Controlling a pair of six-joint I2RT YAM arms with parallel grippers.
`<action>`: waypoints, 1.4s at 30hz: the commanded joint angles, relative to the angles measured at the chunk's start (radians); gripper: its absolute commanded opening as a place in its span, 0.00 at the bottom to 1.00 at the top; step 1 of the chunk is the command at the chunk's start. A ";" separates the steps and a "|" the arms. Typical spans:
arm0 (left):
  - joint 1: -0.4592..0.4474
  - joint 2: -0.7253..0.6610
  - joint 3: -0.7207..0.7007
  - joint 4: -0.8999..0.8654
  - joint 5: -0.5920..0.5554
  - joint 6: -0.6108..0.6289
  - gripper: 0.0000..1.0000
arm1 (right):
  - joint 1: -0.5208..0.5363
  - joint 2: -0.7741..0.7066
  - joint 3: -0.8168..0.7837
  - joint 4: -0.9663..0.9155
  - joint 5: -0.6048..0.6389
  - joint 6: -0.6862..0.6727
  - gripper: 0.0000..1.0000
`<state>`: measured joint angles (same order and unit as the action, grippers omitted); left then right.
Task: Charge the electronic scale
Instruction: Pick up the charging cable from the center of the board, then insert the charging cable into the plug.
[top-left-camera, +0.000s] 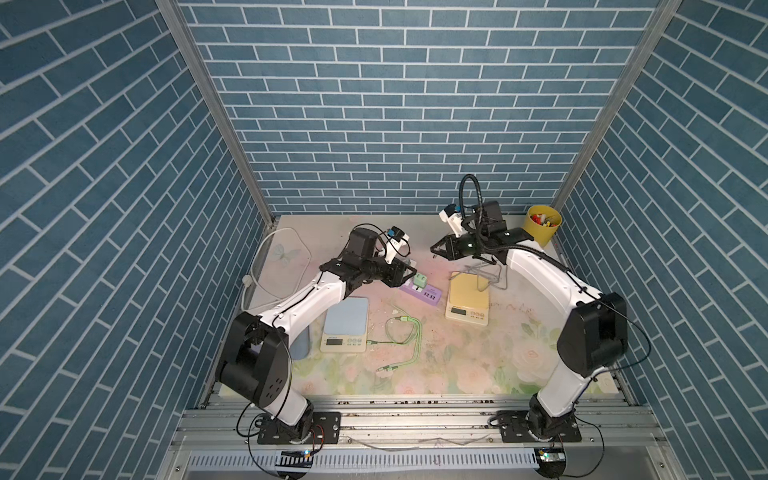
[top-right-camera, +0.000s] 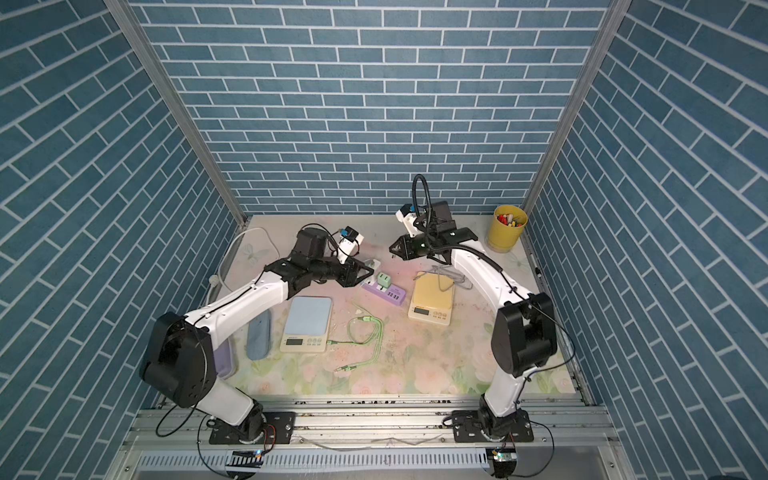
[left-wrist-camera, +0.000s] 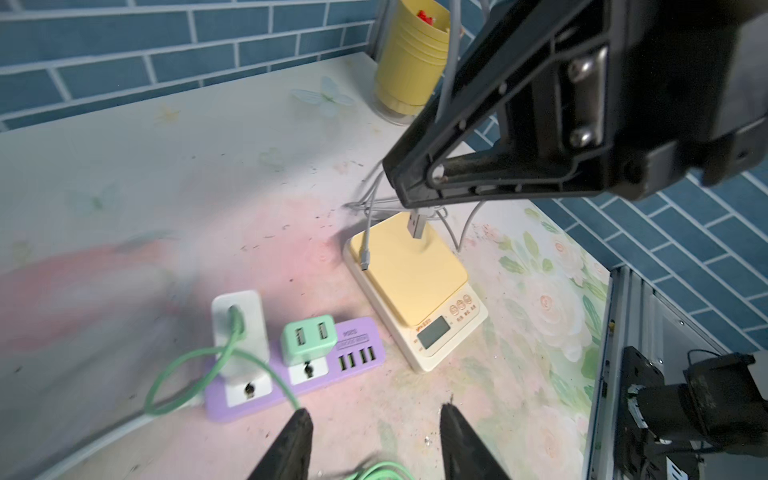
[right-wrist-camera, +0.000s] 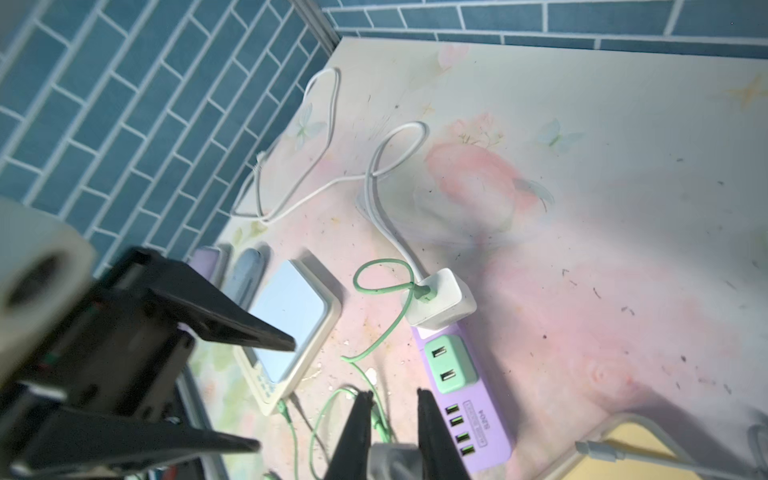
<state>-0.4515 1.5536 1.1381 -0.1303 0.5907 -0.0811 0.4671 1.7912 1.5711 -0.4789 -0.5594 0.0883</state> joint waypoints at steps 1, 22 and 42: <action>0.057 -0.007 -0.051 0.002 -0.022 -0.092 0.52 | 0.052 0.079 0.045 -0.054 0.060 -0.296 0.00; 0.135 0.285 -0.046 0.181 -0.033 -0.304 0.50 | 0.133 0.229 0.042 0.020 0.230 -0.488 0.00; 0.134 0.321 -0.047 0.184 -0.022 -0.318 0.49 | 0.133 0.183 -0.193 0.273 0.173 -0.386 0.00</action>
<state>-0.3191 1.8633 1.0748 0.0608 0.5655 -0.4042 0.5953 1.9846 1.4609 -0.2226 -0.3813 -0.3141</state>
